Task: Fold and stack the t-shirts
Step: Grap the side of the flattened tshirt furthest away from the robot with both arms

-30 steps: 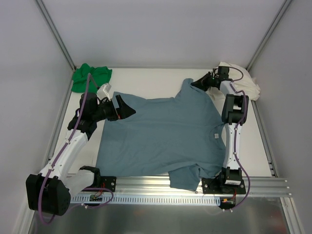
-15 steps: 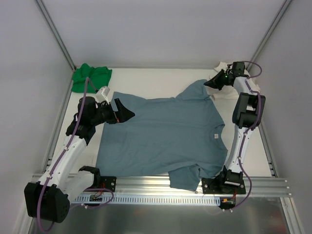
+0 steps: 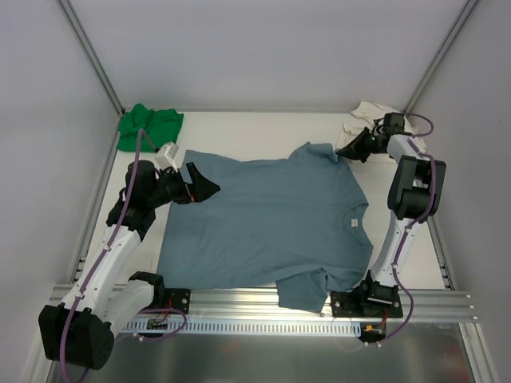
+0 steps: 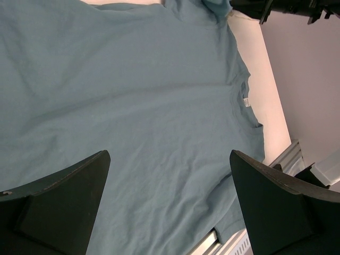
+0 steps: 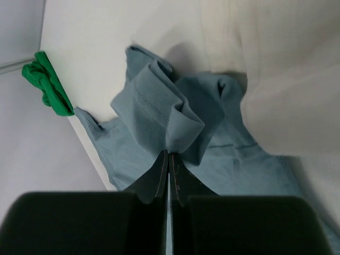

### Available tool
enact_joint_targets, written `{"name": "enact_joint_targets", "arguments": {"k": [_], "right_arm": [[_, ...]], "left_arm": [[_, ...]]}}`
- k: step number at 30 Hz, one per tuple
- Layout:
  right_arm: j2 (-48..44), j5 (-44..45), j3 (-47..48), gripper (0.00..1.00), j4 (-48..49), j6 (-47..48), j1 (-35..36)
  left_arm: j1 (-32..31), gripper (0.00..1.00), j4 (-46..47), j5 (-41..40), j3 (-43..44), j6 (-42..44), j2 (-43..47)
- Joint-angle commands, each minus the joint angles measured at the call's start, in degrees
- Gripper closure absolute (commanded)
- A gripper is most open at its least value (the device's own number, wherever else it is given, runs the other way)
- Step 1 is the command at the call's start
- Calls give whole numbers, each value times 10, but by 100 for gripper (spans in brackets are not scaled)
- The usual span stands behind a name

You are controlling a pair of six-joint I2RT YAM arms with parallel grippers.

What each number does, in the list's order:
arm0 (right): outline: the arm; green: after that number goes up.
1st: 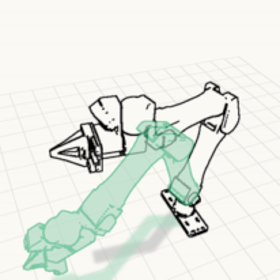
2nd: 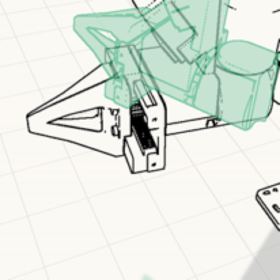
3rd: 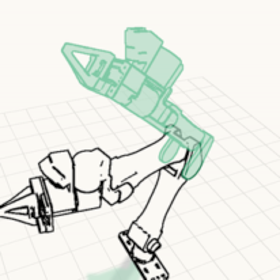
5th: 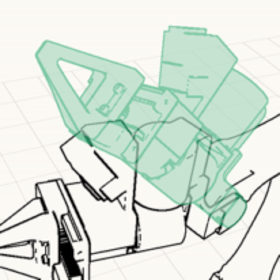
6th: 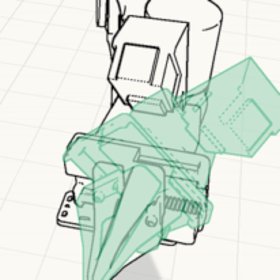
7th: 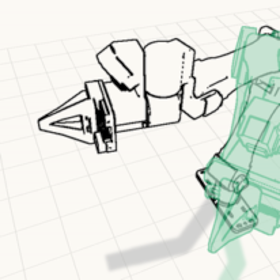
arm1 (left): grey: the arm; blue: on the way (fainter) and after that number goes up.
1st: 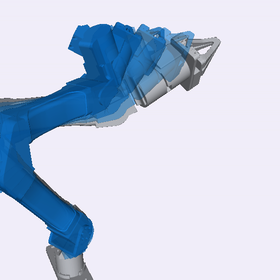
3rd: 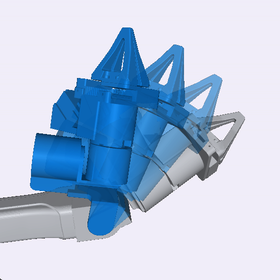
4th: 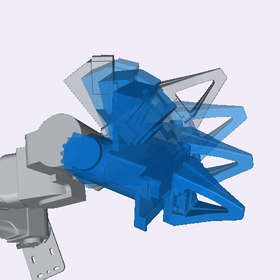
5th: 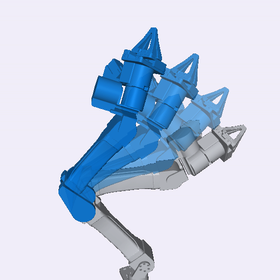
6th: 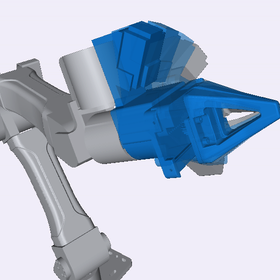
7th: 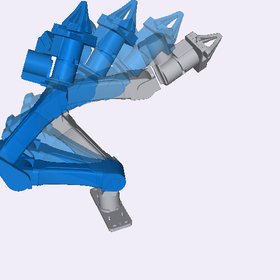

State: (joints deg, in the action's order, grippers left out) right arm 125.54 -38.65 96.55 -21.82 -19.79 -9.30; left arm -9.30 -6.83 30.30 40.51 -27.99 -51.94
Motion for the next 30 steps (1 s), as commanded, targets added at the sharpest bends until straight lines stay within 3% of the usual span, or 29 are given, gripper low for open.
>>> {"name": "enact_joint_targets", "arguments": {"k": [1, 10, 12, 14, 15, 16, 21, 30], "right_arm": [[-73, -30, -60, 100, -23, 33, 11], [-185, -30, -241, 100, -55, 84, 31], [-194, -25, -270, 94, -81, 107, 39], [-205, -11, -294, 74, -83, 117, 41], [-213, -2, -317, 25, -83, 119, 41], [-231, 9, -326, 1, -84, 121, 41], [-270, 61, -314, 0, -84, 108, 40], [-166, 57, -83, 1, -114, 63, 60]], "left_arm": [[1, 1, 2, -2, -3, 2, 7], [1, 1, 8, 5, -10, -1, 12], [1, 1, 7, 5, -14, -2, 18], [1, 1, 6, 6, -17, -3, 21], [1, 1, 6, 7, -17, -3, 21], [1, 1, 2, 8, -18, -2, 23], [1, 1, -2, 5, -22, -1, 32], [1, 1, -5, 3, -23, 0, 30]]}}
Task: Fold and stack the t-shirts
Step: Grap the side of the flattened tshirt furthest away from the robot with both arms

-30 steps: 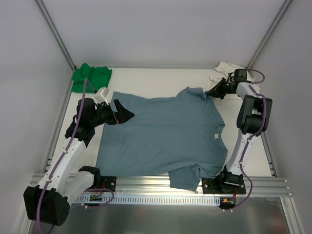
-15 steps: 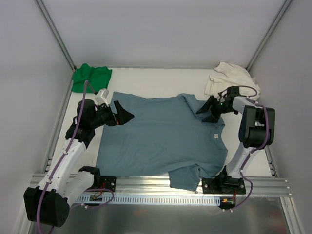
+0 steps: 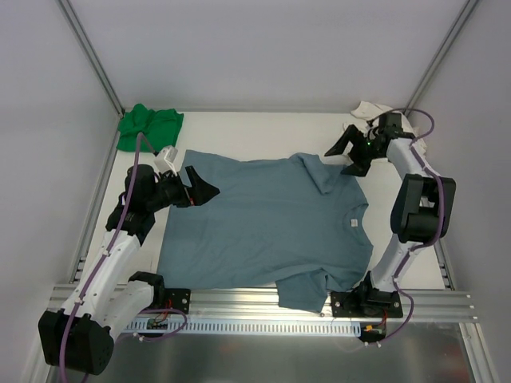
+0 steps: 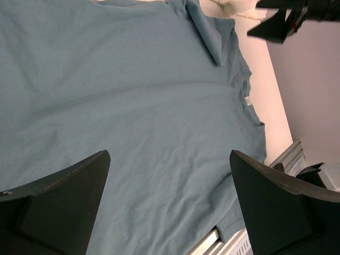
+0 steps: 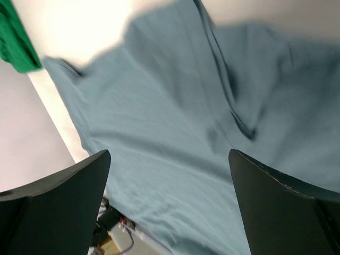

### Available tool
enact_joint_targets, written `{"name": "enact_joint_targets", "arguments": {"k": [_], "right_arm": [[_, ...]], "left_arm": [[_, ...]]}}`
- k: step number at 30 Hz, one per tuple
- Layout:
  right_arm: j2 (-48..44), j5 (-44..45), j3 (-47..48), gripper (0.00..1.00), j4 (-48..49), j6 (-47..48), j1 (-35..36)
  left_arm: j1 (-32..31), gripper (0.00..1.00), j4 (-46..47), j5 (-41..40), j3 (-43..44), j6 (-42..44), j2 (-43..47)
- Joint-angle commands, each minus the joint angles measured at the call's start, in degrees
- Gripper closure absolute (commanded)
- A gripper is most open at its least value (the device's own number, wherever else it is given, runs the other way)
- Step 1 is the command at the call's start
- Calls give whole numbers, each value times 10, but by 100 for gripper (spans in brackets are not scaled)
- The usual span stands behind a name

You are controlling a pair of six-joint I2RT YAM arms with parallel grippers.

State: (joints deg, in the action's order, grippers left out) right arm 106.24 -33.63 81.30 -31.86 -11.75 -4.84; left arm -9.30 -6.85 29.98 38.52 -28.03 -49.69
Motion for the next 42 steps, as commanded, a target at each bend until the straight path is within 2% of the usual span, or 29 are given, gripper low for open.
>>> {"name": "enact_joint_targets", "arguments": {"k": [1, 5, 7, 8, 11, 12, 19, 24, 34, 38, 42], "right_arm": [[40, 7, 89, 1, -17, -20, 18], [124, -13, 182, 1, -29, -35, 31], [173, -22, 225, 14, -19, -42, 35], [190, -27, 253, 27, -16, -50, 39], [251, -36, 294, 54, -8, -63, 46], [279, -36, 322, 56, -13, -64, 47], [318, -28, 357, 56, -8, -72, 47], [320, -22, 358, 49, -9, -69, 48], [319, -13, 336, 43, -20, -51, 41], [331, -14, 326, 44, -22, -50, 41], [347, -11, 320, 53, -29, -50, 41]], "left_arm": [[1, 1, -4, 6, -3, 0, 6], [1, 1, 3, 10, -1, -2, -4], [1, 1, 3, 10, 1, -2, -8], [1, 1, 3, 10, 3, -1, -8], [1, 1, -2, 9, 6, 4, -12], [1, 1, -6, 9, 8, 5, -13], [1, 1, -19, 5, 7, 16, -8], [1, 1, -18, 7, 6, 15, -11], [1, 1, -15, 6, 7, 14, -15], [1, 1, -18, 2, 7, 14, -15], [1, 1, -21, -2, 7, 16, -13]]}}
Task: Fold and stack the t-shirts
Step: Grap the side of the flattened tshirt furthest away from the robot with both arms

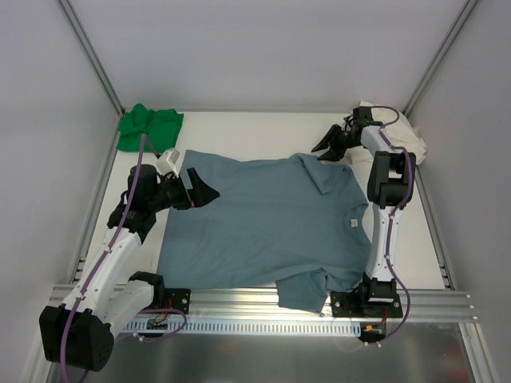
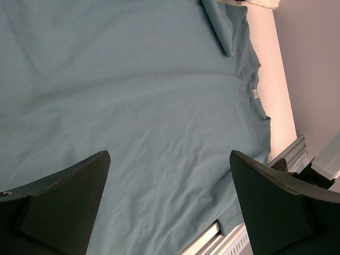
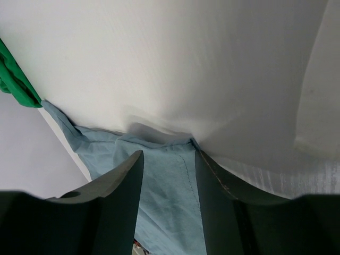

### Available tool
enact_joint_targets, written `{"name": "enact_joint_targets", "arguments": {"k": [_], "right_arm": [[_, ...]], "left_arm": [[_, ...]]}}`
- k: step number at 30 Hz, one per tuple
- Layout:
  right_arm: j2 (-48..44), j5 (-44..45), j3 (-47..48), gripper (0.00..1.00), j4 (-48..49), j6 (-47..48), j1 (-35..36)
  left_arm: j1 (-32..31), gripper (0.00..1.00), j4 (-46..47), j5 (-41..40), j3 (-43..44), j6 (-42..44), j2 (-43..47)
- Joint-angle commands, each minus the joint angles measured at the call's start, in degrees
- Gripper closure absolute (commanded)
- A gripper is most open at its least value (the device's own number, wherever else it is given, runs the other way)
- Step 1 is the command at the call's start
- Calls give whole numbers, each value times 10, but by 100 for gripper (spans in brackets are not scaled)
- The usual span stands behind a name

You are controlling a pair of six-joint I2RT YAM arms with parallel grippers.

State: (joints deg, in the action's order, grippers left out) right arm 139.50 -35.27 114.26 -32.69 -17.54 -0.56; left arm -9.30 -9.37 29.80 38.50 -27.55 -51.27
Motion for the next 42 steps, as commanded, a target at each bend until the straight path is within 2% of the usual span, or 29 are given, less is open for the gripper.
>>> {"name": "enact_joint_targets", "arguments": {"k": [1, 5, 8, 16, 19, 22, 23, 26, 27, 29, 30, 33, 42], "right_arm": [[16, 5, -11, 53, -20, 7, -2], [23, 13, -10, 50, -36, 11, -1], [29, 26, 3, 40, -61, 18, 1], [32, 65, 32, 44, -127, 57, 5], [-24, 128, -12, 42, -112, 74, 27], [-49, 167, -10, 42, -135, 98, 41], [-51, 174, 1, 43, -142, 105, 46], [-46, 176, 11, 58, -157, 113, 53], [-43, 174, 9, 71, -157, 114, 56], [-42, 165, 5, 80, -155, 116, 59], [-44, 163, -2, 89, -154, 115, 61], [-65, 159, -23, 96, -135, 116, 71], [-166, 168, -96, 98, -79, 128, 86]], "left_arm": [[1, 1, 4, -1, 7, 11, 3], [1, 1, 5, -2, 5, 8, 4], [1, 1, 4, -3, 4, 5, 6], [1, 1, -7, -11, -4, -6, 33], [1, 1, -11, -17, -6, -7, 42], [1, 1, -14, -16, -5, -9, 46], [1, 1, -14, -16, -4, -9, 47], [1, 1, -18, -17, -1, -10, 53], [1, 1, -20, -19, -1, -8, 55], [1, 1, -25, -23, -1, -7, 60], [1, 1, -28, -24, -1, -4, 62], [1, 1, -36, -29, 0, 0, 66], [2, 1, -43, -25, -2, -2, 74]]}}
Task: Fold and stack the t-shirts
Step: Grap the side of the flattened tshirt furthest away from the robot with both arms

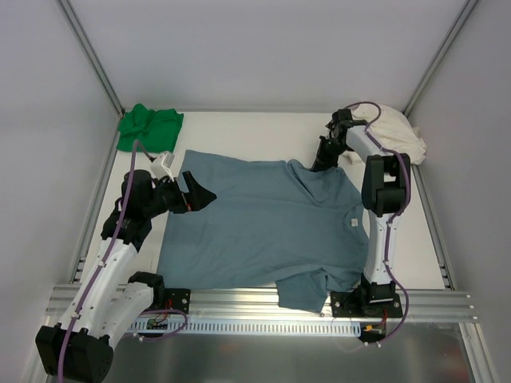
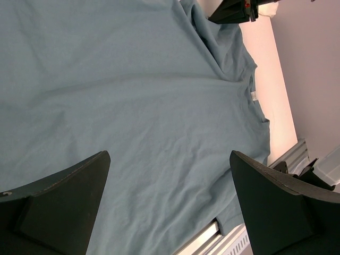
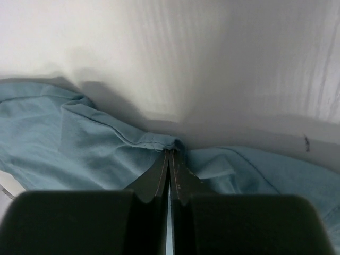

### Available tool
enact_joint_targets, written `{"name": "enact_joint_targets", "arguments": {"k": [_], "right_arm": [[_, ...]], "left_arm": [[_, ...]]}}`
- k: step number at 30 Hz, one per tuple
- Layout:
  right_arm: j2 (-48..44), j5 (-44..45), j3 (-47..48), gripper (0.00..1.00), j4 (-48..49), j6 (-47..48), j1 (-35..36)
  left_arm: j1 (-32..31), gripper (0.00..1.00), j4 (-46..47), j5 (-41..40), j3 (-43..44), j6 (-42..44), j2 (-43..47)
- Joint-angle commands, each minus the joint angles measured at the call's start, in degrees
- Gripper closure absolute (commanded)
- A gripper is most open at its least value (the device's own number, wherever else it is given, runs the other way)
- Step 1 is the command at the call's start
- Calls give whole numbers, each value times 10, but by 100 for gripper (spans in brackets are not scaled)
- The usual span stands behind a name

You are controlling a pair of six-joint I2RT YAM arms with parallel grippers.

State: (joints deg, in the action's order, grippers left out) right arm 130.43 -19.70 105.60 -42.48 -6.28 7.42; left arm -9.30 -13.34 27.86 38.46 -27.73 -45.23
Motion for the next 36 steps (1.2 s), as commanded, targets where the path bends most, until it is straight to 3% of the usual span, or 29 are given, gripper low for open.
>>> {"name": "enact_joint_targets", "arguments": {"k": [1, 14, 20, 26, 27, 29, 33, 34, 35, 36], "right_arm": [[-85, 17, -15, 98, 30, 17, 7], [-200, 9, -27, 97, 30, 40, 24], [-258, -38, -100, 96, 26, 30, 60], [-307, -93, -231, 91, 54, 8, 105], [-315, -97, -252, 89, 60, 4, 112], [-337, -107, -305, 70, 72, -4, 135], [-386, -124, -398, 64, 122, -35, 167], [-395, -110, -410, 33, 125, -38, 169], [-416, -104, -433, 23, 133, -44, 171], [-431, -102, -445, 1, 141, -47, 171]], "left_arm": [[1, 1, -5, -6, -3, 0, 20], [1, 1, -23, -4, -7, -7, 50], [1, 1, -21, 4, -4, -14, 53], [1, 1, -17, 11, -6, -26, 64], [1, 1, -17, 12, -8, -28, 69], [1, 1, -18, 14, -9, -31, 75], [1, 1, -18, 15, -22, -38, 94], [1, 1, -16, 17, -25, -40, 97], [1, 1, -13, 22, -29, -46, 100], [1, 1, -12, 22, -31, -50, 105]]}}
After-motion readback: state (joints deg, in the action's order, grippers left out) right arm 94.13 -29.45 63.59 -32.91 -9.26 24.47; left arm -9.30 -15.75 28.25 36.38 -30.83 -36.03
